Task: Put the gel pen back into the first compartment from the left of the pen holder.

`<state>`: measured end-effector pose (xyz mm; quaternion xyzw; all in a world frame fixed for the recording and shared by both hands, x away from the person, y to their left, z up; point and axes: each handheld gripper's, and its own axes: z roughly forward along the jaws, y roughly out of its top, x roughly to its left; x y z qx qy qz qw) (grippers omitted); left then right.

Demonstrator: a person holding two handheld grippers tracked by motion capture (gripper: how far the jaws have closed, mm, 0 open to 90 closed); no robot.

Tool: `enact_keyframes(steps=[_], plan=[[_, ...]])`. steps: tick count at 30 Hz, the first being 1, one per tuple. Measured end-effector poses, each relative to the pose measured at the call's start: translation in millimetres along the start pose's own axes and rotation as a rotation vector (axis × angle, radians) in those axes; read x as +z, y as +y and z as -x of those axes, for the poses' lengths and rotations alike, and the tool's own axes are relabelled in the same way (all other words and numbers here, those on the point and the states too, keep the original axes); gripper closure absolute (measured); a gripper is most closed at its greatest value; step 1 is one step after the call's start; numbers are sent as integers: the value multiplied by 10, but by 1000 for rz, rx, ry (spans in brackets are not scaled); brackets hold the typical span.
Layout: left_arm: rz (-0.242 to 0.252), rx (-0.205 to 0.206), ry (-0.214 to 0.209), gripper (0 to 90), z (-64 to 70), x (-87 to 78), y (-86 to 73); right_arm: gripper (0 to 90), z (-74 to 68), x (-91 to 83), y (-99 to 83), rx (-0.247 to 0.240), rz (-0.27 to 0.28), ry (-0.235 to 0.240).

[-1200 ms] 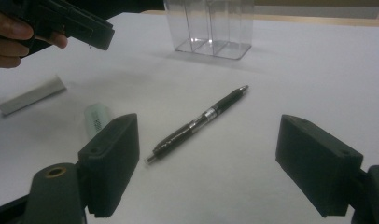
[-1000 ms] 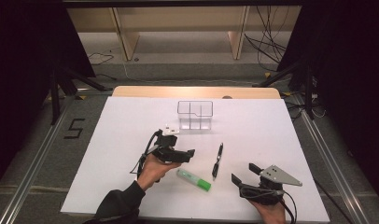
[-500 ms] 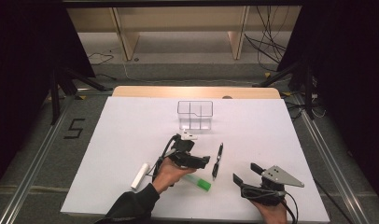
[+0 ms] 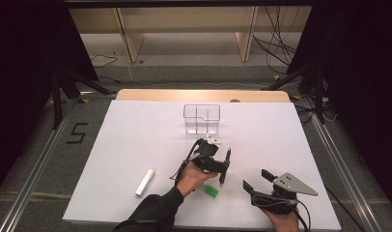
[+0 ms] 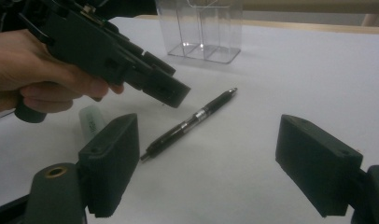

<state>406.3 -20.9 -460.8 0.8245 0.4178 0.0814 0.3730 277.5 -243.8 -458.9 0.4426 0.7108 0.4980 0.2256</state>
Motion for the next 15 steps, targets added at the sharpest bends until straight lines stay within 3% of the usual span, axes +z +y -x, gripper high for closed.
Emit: enact_keyframes(steps=[5,13,15], plan=[[-45,16,-15,373,10,119,20,225,-5,-1,-3,3,-3,8],[-54,37,15,486,55,214,63,227,1,5,-7,4,-3,8],[-61,40,5,511,64,228,56,227,4,6,-7,1,-3,7]])
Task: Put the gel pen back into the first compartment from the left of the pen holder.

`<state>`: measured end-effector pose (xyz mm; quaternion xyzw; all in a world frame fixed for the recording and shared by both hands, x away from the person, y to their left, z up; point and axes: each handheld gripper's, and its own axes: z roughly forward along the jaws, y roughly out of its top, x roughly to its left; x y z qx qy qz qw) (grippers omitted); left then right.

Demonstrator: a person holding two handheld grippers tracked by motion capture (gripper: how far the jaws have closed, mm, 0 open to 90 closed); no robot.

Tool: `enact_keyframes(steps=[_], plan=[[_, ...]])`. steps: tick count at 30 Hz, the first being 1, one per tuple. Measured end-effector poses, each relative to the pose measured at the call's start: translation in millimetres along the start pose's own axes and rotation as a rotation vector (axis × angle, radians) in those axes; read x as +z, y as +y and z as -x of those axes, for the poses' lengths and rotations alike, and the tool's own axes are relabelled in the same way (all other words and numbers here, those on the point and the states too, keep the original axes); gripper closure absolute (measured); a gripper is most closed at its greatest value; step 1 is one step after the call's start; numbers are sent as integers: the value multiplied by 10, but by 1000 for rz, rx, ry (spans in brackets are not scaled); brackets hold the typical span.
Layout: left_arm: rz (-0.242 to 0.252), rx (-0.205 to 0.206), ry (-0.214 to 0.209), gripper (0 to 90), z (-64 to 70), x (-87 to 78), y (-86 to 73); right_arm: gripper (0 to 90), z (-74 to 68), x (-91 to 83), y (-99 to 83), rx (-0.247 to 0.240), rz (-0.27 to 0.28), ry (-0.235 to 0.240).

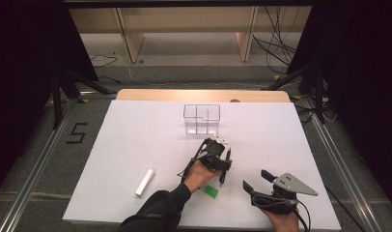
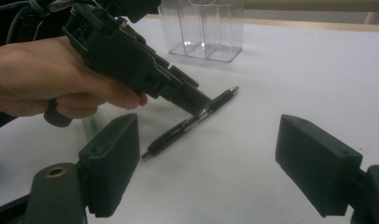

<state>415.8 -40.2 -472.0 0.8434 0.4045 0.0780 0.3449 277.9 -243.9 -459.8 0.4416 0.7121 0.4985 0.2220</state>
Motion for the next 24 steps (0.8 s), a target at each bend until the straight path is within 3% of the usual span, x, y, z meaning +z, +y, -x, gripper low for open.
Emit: enact_keyframes(steps=[3,18,24], plan=[[-7,22,15,531,32,20,-4,227,-3,8,-2,1,-3,1],[-40,52,61,581,104,115,14,229,2,9,-1,-2,-6,1],[-44,88,85,615,135,123,12,229,2,13,1,-2,-4,2]])
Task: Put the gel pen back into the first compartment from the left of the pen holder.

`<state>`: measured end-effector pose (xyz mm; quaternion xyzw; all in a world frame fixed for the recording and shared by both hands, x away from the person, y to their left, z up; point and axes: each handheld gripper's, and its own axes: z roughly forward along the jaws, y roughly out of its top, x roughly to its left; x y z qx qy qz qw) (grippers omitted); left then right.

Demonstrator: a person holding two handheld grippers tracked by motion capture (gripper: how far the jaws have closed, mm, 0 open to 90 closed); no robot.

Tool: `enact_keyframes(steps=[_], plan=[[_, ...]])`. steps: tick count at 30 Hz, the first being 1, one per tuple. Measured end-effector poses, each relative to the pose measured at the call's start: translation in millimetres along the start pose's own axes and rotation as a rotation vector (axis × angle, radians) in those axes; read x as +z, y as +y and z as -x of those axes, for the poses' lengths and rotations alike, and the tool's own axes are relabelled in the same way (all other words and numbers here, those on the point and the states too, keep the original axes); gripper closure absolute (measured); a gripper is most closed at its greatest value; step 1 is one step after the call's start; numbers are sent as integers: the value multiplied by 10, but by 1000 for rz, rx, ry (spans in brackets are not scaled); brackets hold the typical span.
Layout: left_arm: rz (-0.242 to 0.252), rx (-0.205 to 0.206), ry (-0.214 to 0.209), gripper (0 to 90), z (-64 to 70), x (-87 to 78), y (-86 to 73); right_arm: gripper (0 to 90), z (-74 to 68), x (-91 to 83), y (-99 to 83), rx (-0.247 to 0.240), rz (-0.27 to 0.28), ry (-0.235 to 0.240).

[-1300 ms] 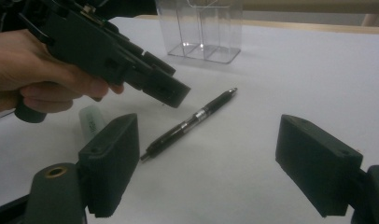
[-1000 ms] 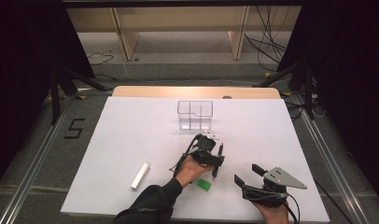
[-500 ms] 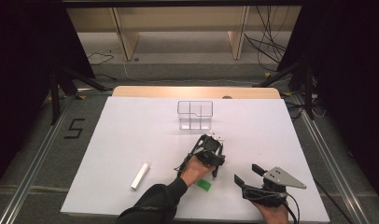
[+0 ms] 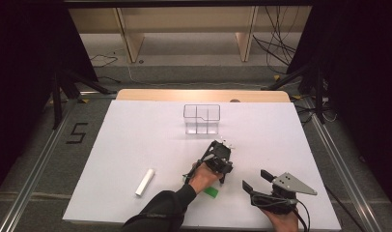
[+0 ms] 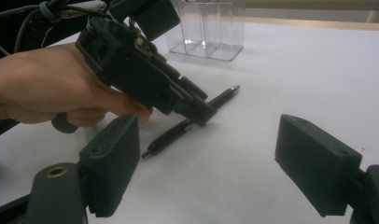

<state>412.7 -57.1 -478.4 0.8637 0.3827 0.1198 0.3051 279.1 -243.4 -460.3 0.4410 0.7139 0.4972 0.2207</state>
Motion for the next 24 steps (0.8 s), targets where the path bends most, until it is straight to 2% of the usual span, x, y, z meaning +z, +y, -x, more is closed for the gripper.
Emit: enact_keyframes(steps=[10,17,20,24], plan=[[4,10,2,692,21,1,-6,233,5,-1,5,1,-1,2],[-18,-13,-26,745,-53,-1,24,235,12,-1,6,1,3,6],[-11,-8,-34,782,-76,-1,14,235,10,2,7,2,-2,6],[-17,-8,-45,787,-91,-1,23,235,10,3,9,3,0,6]])
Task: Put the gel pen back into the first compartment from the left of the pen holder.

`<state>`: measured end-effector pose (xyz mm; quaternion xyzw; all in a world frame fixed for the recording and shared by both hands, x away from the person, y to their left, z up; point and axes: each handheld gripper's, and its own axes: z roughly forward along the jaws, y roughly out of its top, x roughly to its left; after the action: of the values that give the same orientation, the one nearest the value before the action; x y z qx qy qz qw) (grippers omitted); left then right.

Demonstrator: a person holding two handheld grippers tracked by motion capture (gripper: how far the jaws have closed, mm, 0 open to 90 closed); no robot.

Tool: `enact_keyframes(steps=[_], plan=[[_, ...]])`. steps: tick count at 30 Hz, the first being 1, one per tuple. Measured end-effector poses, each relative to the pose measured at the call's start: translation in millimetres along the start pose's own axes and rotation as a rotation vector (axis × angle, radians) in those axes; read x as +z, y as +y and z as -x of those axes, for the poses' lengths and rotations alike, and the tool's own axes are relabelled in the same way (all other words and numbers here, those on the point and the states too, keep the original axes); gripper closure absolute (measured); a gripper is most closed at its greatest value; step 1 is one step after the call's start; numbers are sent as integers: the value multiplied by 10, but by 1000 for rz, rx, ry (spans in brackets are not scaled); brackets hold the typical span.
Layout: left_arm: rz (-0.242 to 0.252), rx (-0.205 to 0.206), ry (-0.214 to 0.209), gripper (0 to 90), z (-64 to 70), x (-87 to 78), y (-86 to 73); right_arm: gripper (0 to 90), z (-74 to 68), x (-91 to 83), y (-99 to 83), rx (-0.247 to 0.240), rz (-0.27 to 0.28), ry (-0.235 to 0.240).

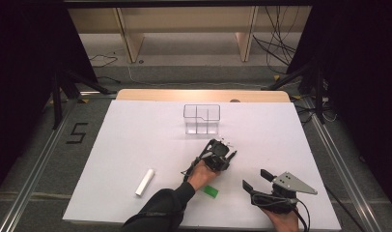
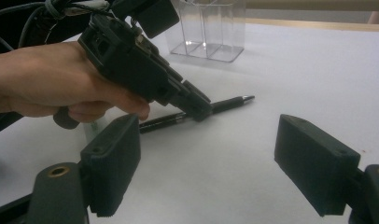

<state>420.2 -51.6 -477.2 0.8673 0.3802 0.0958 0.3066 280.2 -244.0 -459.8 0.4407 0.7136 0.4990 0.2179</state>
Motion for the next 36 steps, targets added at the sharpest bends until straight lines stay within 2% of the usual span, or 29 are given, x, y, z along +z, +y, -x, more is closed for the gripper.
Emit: enact_keyframes(steps=[3,6,9,12,14,16,21,25,27,30,33,36], plan=[[-4,6,-6,789,-8,1,9,235,6,-1,0,-3,2,1],[-5,3,-38,791,-52,-7,15,235,10,-9,2,-1,4,3],[13,-3,-52,791,-112,-51,26,235,16,-17,3,5,8,3],[60,-32,-68,792,-195,-145,53,235,25,-18,4,5,12,2],[97,-43,-101,792,-257,-230,61,236,28,-21,7,12,13,8],[131,-46,-105,792,-296,-325,56,236,30,-23,9,16,18,14],[209,-22,-138,791,-359,-532,-6,237,43,-16,16,60,30,46],[249,-31,-159,791,-406,-614,-90,237,24,0,31,90,35,79],[270,-16,-157,791,-412,-674,-139,237,20,4,38,111,36,89],[309,11,-152,791,-402,-775,-206,241,-36,4,60,93,31,93],[349,47,-147,791,-382,-877,-291,242,-97,45,90,131,32,149],[381,58,-141,791,-405,-964,-380,260,-123,77,119,147,31,172]])
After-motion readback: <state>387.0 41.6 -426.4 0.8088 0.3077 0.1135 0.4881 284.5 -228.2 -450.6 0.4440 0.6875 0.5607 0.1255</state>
